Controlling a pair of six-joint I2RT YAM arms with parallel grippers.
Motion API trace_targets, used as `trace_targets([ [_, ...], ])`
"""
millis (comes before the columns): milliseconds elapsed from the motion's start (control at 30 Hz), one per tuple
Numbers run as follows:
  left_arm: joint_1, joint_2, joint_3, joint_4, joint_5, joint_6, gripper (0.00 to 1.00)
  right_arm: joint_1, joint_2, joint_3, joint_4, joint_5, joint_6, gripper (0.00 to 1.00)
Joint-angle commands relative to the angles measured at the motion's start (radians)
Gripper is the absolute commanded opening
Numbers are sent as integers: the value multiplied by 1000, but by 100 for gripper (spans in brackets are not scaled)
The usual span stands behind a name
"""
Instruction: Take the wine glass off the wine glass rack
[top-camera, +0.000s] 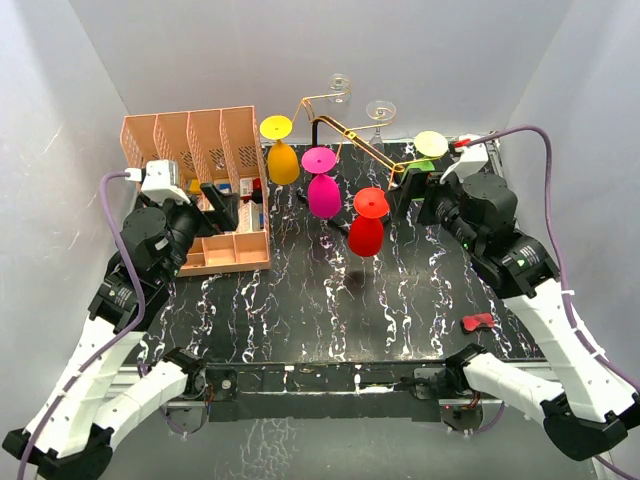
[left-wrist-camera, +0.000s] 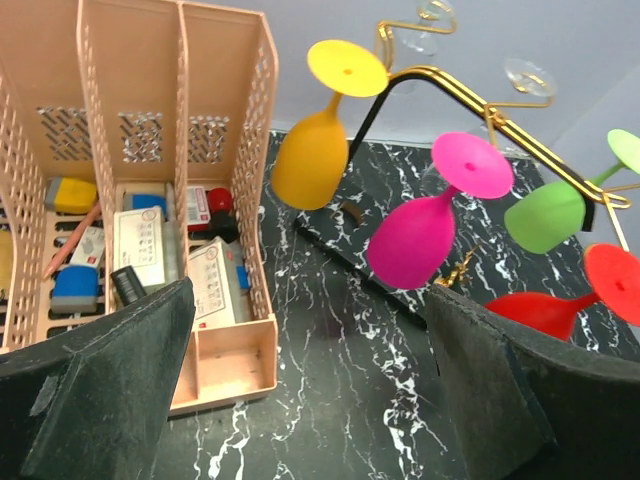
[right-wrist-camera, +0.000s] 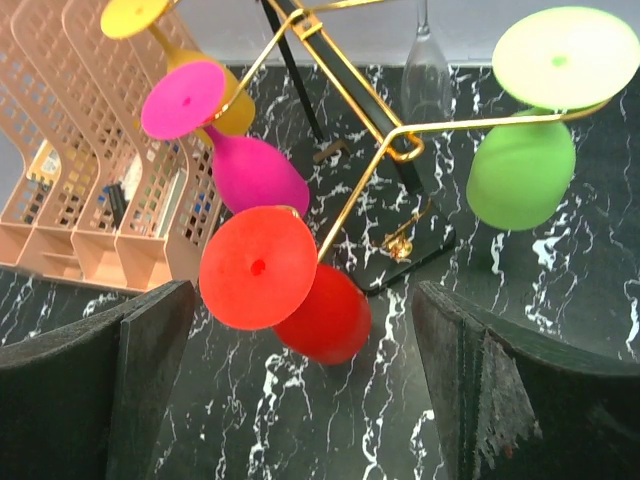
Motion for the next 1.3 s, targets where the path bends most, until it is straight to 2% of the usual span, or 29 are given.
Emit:
trace_targets([
  [0, 107, -39, -45, 46, 103, -26, 97, 32, 6, 12, -27, 43, 36, 99],
  [167, 192, -62, -82, 63, 179, -43, 97, 56, 4, 15, -46, 45, 59, 99],
  [367, 241, -78, -99, 80, 262, -63, 97, 71, -3, 5, -65, 62, 148, 99],
  [767, 262, -61, -83, 66, 400, -162, 97, 79, -6, -66, -79, 123, 455, 99],
  [1067, 265, -58, -93, 81, 485, -240, 97, 80, 29, -101, -5, 148, 592, 95],
  [1267, 266, -59, -75, 64, 505, -260, 97, 81, 71, -110, 53, 148, 627, 91],
])
